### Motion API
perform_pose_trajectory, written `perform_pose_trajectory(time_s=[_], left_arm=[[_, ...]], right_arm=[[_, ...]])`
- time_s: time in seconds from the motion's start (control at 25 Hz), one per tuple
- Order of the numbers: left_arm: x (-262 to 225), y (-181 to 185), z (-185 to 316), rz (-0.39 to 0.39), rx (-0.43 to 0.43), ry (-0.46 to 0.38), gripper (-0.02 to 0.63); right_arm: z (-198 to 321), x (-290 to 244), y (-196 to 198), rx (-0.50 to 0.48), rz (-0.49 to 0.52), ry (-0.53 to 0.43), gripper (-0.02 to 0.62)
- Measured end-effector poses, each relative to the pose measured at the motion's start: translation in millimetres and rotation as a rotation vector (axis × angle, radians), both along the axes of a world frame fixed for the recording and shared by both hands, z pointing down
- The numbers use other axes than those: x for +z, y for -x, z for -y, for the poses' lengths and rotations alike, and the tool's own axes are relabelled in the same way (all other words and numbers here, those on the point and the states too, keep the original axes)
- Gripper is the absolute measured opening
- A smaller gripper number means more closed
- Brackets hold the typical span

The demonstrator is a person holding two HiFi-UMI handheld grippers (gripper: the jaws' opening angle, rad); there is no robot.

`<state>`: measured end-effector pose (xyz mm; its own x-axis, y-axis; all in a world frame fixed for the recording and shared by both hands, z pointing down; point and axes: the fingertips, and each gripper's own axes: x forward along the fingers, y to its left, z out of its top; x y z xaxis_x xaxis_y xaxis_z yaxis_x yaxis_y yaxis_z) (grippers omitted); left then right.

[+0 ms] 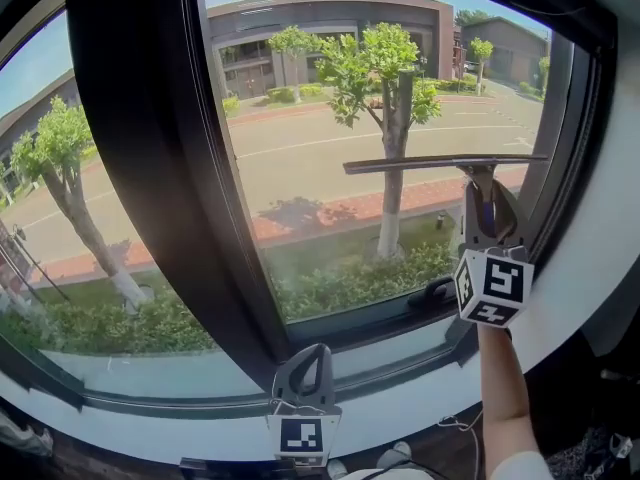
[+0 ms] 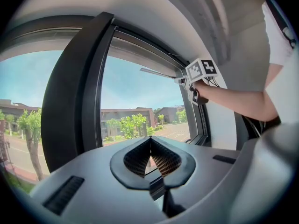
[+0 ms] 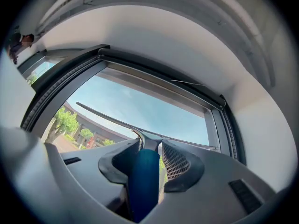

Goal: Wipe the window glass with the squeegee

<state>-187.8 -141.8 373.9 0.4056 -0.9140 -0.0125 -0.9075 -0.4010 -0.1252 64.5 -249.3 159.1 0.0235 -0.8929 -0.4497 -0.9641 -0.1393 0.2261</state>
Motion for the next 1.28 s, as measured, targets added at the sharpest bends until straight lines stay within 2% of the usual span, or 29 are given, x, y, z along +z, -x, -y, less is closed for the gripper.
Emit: perform_pose_trajectory(time_s=[0.12,0.28,0.44,0.64,0.72,0.84,1.0,1.12,1.28], left_arm=[[-3.5,-10.3,4.8,0.002,-0.015,-0.017,0.003],[-13.1,-44.7,16.4,-0.005,-0.033,-0.042,0.003],[-24.0,-80.3,27.1,-0.012,-0.056,-0.067,0.003],[-36.4,-127.8,33.6,-0.018,-0.061,-0.106,0.003],[-25.6,-141.3,32.7,-0.025,-0.064,-0.090,0.003],[4.8,-149.6,30.0,0.013,-0.080,-0.004,0.003],[1.8,-154.4,28.1,0.069,-0.069,0.001,0.003],[1.8,-148.1,29.0,0.091,-0.074,0.021,0.003],[-13.9,-135.9,37.0,0.042,-0.093,-0.065,0.003]], right_arm=[[11.6,-52.6,-25.6,-0.008,0.041,-0.056,0.150],[38.8,-111.3,-66.5,-0.034,0.084,-0.082,0.150],[49.7,-162.3,-91.9,-0.015,0.031,-0.151,0.150],[60.9,-206.8,-109.0,-0.038,0.005,-0.200,0.150],[65.1,-216.4,-113.6,-0.041,-0.012,-0.202,0.150],[70.2,-221.9,-114.5,-0.064,-0.007,-0.197,0.150],[77.0,-220.0,-115.2,-0.100,0.045,-0.181,0.150],[73.4,-225.4,-106.1,-0.093,0.023,-0.200,0.150],[72.5,-233.9,-88.6,-0.105,0.004,-0.206,0.150]])
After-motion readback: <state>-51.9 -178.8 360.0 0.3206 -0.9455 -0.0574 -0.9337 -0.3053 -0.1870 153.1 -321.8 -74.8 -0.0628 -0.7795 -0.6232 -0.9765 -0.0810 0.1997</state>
